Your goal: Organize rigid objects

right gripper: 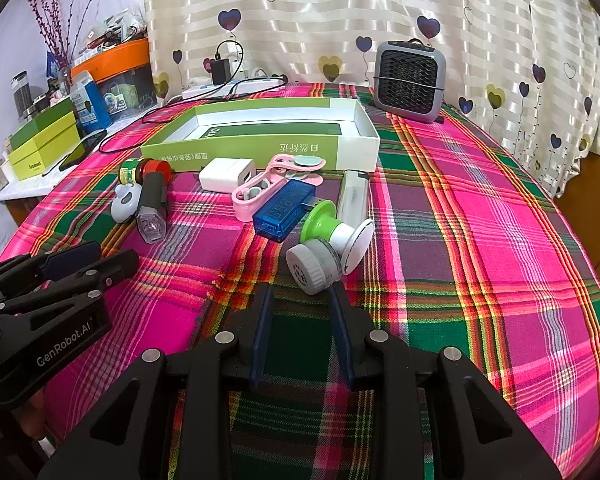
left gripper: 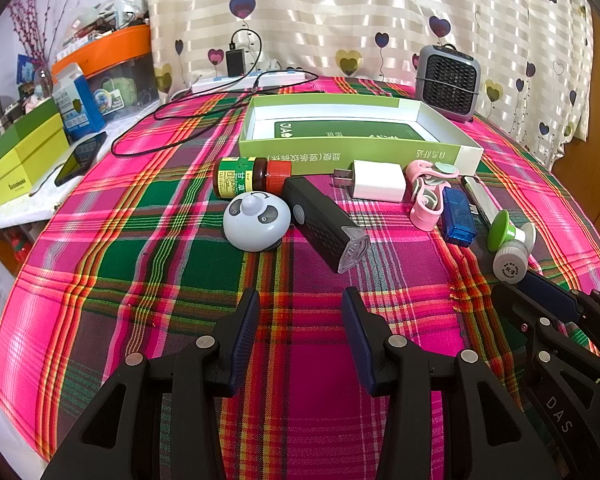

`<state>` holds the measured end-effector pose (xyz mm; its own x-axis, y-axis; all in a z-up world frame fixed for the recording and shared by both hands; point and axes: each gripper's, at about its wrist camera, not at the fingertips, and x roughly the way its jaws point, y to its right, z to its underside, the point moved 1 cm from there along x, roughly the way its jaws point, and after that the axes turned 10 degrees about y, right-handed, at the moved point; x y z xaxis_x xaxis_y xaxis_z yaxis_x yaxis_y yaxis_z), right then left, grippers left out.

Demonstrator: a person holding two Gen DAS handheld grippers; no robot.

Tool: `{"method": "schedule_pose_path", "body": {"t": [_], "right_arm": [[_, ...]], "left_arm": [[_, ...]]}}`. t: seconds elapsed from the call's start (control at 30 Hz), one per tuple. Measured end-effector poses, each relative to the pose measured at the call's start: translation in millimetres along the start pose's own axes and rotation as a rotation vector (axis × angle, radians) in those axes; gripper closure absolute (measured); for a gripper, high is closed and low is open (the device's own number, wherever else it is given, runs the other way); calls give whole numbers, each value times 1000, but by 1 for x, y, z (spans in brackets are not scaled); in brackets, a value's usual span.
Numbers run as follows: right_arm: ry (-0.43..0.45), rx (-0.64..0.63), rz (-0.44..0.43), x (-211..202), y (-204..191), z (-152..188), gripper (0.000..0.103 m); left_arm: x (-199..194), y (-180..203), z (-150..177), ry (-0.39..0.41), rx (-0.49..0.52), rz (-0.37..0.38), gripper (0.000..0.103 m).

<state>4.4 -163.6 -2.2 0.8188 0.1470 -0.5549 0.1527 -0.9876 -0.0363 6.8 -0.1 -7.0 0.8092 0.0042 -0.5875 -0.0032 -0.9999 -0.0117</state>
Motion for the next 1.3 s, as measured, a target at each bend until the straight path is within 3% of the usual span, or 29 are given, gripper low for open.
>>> {"method": "schedule_pose_path", "body": {"t": [0.5,0.93,1.07,1.3], "right_arm": [[-3,32,-41,-2,8,-4,74],[19,137,-125,-5,22,-8,73],[40,125,-133,-7,24,-16,73],[13,134,-126,1,29,-25,73]], "left_arm": [[0,-3,1,12,13,30,62],[1,-22,-6,-20,16,188,63],[-1,-33,-14,11,22,180,63],[14,-59,-35,0,-54,178,60]]}}
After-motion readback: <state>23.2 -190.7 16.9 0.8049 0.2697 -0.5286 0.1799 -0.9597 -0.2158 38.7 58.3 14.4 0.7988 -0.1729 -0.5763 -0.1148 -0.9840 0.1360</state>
